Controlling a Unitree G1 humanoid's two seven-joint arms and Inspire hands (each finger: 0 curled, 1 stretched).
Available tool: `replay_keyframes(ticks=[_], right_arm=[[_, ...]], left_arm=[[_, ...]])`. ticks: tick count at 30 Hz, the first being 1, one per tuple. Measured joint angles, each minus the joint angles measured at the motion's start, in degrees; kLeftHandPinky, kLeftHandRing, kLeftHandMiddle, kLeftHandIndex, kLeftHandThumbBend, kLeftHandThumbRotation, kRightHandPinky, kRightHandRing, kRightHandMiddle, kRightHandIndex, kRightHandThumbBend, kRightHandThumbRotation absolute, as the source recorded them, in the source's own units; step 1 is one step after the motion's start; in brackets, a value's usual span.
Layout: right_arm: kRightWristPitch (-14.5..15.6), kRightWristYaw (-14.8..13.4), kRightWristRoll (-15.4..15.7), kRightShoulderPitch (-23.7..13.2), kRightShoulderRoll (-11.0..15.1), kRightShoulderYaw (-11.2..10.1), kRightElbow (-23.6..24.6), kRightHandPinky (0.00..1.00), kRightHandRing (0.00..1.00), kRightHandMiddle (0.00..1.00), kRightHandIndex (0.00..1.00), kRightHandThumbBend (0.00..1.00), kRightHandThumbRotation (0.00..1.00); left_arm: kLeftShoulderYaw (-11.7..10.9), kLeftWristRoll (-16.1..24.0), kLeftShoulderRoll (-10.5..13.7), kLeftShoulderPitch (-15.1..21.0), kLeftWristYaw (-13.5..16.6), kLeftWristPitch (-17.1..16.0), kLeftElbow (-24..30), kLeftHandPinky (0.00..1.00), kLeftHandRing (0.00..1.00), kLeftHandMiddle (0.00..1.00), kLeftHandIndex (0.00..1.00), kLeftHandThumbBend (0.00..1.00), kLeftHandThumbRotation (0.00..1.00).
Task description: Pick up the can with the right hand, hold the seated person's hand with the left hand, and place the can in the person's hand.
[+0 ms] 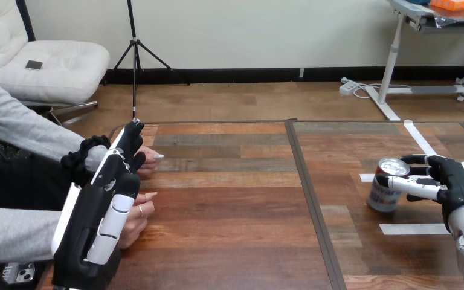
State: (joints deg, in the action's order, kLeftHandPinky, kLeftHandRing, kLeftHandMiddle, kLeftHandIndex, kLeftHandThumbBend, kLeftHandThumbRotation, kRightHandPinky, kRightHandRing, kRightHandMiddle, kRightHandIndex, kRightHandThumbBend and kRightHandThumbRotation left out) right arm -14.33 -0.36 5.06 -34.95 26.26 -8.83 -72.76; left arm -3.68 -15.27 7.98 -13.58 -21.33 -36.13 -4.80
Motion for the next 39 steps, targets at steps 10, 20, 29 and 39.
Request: replay_keyframes(ticks=[10, 20, 29, 39], right_arm=[[-0.1, -0.6, 1.6, 0.0, 0.0, 1.4, 0.0, 0.47, 0.55, 0.56, 0.53, 0.71, 0.00], [-0.3, -2.0, 2.1, 0.0, 0.0, 2.0, 0.0, 0.42, 0.48, 0.51, 0.51, 0.69, 0.00], [-0.5, -2.3, 2.2, 0.0, 0.0, 2.1, 0.0, 0.39, 0.45, 0.49, 0.50, 0.68, 0.00], [-0.9, -2.3, 2.3, 0.0, 0.0, 2.1, -0.1, 0.38, 0.43, 0.48, 0.49, 0.70, 0.00]], left_arm=[[0.0, 0.0, 0.0, 0.0, 0.1, 0.0, 0.0, 1.00, 1.00, 1.00, 0.93, 0.65, 0.85], [0.0, -0.1, 0.0, 0.0, 0.6, 0.0, 0.0, 1.00, 1.00, 1.00, 0.92, 0.67, 0.85], [0.0, 0.0, -0.1, 0.0, 1.3, 0.1, 0.1, 1.00, 1.00, 1.00, 0.92, 0.66, 0.86], [0.0, -0.2, -0.1, 0.0, 2.0, 0.8, 1.0, 1.00, 1.00, 1.00, 0.92, 0.65, 0.87]])
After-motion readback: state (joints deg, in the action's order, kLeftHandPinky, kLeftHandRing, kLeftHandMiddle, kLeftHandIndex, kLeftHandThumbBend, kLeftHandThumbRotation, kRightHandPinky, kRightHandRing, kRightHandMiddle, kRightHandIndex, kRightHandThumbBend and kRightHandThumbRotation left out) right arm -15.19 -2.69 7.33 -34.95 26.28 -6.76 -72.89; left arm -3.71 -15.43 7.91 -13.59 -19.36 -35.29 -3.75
